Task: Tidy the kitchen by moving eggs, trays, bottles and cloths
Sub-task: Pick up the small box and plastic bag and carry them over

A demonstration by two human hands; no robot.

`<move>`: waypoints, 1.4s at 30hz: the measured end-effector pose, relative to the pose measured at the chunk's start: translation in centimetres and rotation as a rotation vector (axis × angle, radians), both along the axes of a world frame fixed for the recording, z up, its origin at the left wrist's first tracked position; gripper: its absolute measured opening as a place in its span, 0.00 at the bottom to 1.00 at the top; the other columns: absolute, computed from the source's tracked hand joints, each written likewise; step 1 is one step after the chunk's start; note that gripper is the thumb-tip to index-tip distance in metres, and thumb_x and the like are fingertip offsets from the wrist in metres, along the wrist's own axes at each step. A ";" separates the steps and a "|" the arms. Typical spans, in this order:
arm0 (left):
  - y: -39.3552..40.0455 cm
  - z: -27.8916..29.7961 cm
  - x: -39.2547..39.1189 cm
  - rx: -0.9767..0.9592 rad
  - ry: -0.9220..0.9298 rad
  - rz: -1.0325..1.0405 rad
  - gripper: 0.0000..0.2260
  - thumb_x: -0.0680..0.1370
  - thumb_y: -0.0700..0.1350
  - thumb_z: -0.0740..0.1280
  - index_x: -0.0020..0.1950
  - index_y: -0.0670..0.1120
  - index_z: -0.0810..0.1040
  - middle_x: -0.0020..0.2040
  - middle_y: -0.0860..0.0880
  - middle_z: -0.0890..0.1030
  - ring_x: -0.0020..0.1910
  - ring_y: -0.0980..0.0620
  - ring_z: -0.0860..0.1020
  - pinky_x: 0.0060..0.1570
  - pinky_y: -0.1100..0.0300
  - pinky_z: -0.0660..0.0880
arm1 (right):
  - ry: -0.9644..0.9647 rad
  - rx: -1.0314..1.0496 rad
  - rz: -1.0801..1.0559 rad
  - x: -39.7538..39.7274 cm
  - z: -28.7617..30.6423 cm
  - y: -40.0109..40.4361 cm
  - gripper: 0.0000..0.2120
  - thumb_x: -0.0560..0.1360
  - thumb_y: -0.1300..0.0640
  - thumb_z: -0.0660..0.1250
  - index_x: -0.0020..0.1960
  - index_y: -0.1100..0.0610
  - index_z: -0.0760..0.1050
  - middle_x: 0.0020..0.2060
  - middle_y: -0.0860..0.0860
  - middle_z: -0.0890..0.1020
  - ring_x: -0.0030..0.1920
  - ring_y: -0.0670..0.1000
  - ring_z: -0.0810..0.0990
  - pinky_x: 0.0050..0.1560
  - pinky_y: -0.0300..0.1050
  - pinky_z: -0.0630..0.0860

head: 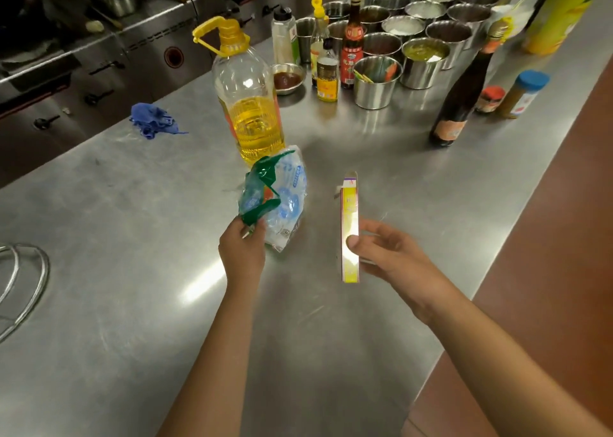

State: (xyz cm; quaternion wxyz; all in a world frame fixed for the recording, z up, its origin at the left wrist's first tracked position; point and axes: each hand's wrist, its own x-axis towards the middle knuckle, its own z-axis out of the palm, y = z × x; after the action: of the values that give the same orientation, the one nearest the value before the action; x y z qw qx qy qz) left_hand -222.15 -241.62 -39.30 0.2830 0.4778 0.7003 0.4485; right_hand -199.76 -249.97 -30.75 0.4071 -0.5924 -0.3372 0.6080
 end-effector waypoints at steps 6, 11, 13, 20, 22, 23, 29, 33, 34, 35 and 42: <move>-3.4 2.2 9.0 -0.024 -0.230 -0.184 0.05 0.78 0.41 0.71 0.52 0.44 0.84 0.45 0.50 0.85 0.43 0.64 0.82 0.43 0.69 0.75 | 0.030 0.035 -0.184 6.1 1.0 -4.3 0.19 0.75 0.58 0.71 0.65 0.58 0.75 0.53 0.56 0.85 0.58 0.57 0.83 0.64 0.53 0.76; -7.3 4.2 17.4 -0.033 -0.407 -0.323 0.06 0.77 0.37 0.71 0.50 0.48 0.83 0.43 0.54 0.85 0.40 0.62 0.82 0.42 0.69 0.76 | 0.035 0.060 -0.362 12.2 2.6 -9.5 0.18 0.75 0.58 0.72 0.64 0.58 0.76 0.52 0.56 0.86 0.49 0.49 0.84 0.61 0.49 0.78; -9.3 4.8 21.1 -0.104 -0.503 -0.367 0.07 0.77 0.37 0.71 0.47 0.49 0.83 0.43 0.53 0.86 0.44 0.54 0.83 0.48 0.59 0.79 | 0.027 0.091 -0.428 15.1 3.3 -12.4 0.20 0.73 0.57 0.74 0.63 0.58 0.77 0.53 0.57 0.85 0.48 0.48 0.83 0.61 0.50 0.78; -19.2 8.9 33.7 -0.133 -0.614 -0.581 0.07 0.78 0.36 0.71 0.48 0.48 0.82 0.43 0.53 0.87 0.44 0.55 0.84 0.51 0.54 0.79 | -0.031 0.197 -0.689 25.0 6.1 -23.6 0.14 0.76 0.57 0.70 0.61 0.56 0.79 0.50 0.53 0.86 0.45 0.46 0.84 0.54 0.43 0.81; -22.2 10.4 36.6 -0.133 -0.641 -0.630 0.08 0.78 0.36 0.70 0.50 0.49 0.82 0.45 0.53 0.87 0.46 0.56 0.84 0.49 0.59 0.80 | -0.040 0.222 -0.737 27.6 7.0 -26.7 0.14 0.76 0.56 0.71 0.61 0.55 0.79 0.52 0.53 0.86 0.50 0.49 0.85 0.59 0.48 0.80; -23.6 11.0 37.9 -0.130 -0.650 -0.649 0.08 0.78 0.36 0.70 0.50 0.49 0.82 0.45 0.53 0.87 0.45 0.57 0.84 0.47 0.61 0.80 | -0.042 0.234 -0.759 28.8 7.3 -28.2 0.15 0.76 0.55 0.71 0.62 0.55 0.79 0.52 0.53 0.86 0.52 0.51 0.85 0.61 0.51 0.79; -31.8 14.5 44.7 -0.138 -0.727 -0.708 0.08 0.79 0.37 0.70 0.53 0.50 0.81 0.51 0.48 0.86 0.50 0.54 0.85 0.50 0.61 0.82 | -0.019 0.331 -0.896 35.9 9.4 -37.4 0.18 0.75 0.55 0.72 0.64 0.56 0.76 0.54 0.55 0.85 0.56 0.56 0.84 0.62 0.57 0.78; -36.3 16.1 49.5 -0.136 -0.762 -0.796 0.08 0.79 0.37 0.70 0.53 0.50 0.81 0.51 0.46 0.86 0.50 0.53 0.85 0.53 0.58 0.82 | -0.041 0.384 -0.969 39.7 10.6 -43.3 0.18 0.76 0.53 0.71 0.64 0.55 0.76 0.54 0.53 0.85 0.56 0.56 0.84 0.58 0.52 0.81; -37.3 16.5 50.7 -0.141 -0.767 -0.826 0.08 0.78 0.37 0.70 0.53 0.49 0.81 0.51 0.46 0.86 0.50 0.52 0.85 0.53 0.56 0.82 | -0.055 0.392 -0.988 40.6 10.9 -44.7 0.18 0.76 0.53 0.71 0.64 0.54 0.76 0.54 0.52 0.85 0.56 0.56 0.84 0.56 0.49 0.81; -38.4 16.8 51.9 -0.146 -0.762 -0.858 0.08 0.78 0.38 0.70 0.54 0.49 0.81 0.51 0.45 0.86 0.51 0.52 0.85 0.54 0.56 0.82 | -0.070 0.398 -1.006 41.4 11.1 -46.1 0.18 0.76 0.52 0.71 0.64 0.53 0.76 0.54 0.52 0.85 0.55 0.54 0.84 0.54 0.46 0.82; -44.5 18.6 60.6 -0.173 -0.750 -1.071 0.07 0.79 0.39 0.70 0.54 0.49 0.81 0.48 0.52 0.87 0.50 0.55 0.85 0.54 0.54 0.81 | -0.107 0.422 -1.195 46.1 11.5 -54.4 0.22 0.74 0.51 0.71 0.66 0.53 0.75 0.53 0.50 0.86 0.52 0.50 0.85 0.57 0.50 0.81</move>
State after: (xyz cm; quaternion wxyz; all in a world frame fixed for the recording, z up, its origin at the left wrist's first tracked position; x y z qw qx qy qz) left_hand -161.58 -286.07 -20.75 0.7293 0.5469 0.2532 0.3239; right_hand -153.63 -304.39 -19.23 0.7669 -0.6147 -0.0808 0.1659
